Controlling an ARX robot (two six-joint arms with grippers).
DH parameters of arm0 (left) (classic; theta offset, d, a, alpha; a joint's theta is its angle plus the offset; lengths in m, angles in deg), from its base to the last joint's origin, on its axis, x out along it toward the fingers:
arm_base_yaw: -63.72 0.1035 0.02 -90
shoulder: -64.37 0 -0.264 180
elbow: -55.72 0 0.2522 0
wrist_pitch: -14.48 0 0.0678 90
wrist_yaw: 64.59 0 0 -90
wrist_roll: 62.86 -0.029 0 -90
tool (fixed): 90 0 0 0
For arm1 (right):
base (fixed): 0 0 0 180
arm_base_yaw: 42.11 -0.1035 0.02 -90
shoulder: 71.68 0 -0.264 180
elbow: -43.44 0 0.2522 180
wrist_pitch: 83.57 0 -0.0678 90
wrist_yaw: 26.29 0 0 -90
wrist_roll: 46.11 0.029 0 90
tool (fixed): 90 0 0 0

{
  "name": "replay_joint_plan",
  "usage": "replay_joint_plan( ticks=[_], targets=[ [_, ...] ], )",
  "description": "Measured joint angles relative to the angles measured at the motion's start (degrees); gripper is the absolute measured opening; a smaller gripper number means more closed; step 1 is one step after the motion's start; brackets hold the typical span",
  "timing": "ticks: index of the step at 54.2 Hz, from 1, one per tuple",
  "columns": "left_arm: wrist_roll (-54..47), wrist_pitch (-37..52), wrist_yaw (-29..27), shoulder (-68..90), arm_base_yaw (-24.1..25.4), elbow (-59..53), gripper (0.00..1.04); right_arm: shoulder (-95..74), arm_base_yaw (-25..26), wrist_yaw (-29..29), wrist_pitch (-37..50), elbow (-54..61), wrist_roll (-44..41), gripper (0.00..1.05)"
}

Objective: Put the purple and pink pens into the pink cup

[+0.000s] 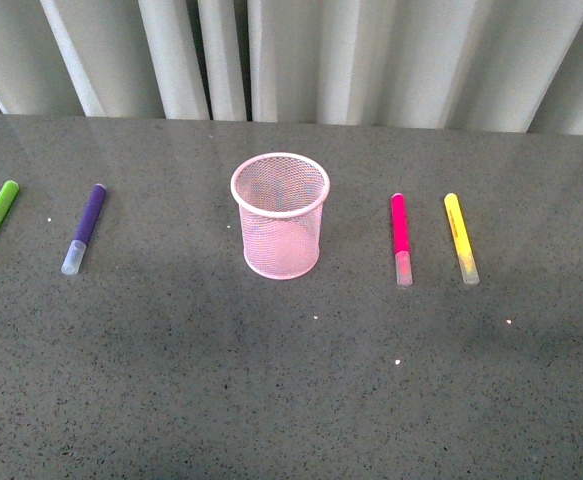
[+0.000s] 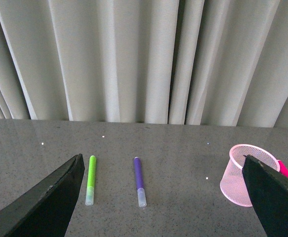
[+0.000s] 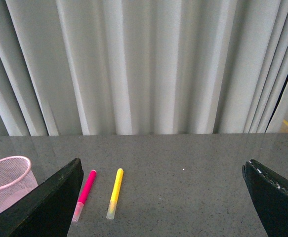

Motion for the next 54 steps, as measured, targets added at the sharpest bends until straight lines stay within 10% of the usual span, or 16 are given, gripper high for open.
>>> replay_joint_plan(
  ticks=[54],
  targets=[
    [0.0,0.0,0.0,0.0,0.0,0.0,0.98,0.0,0.0,0.0,0.0,0.0,0.0,0.98]
  ],
)
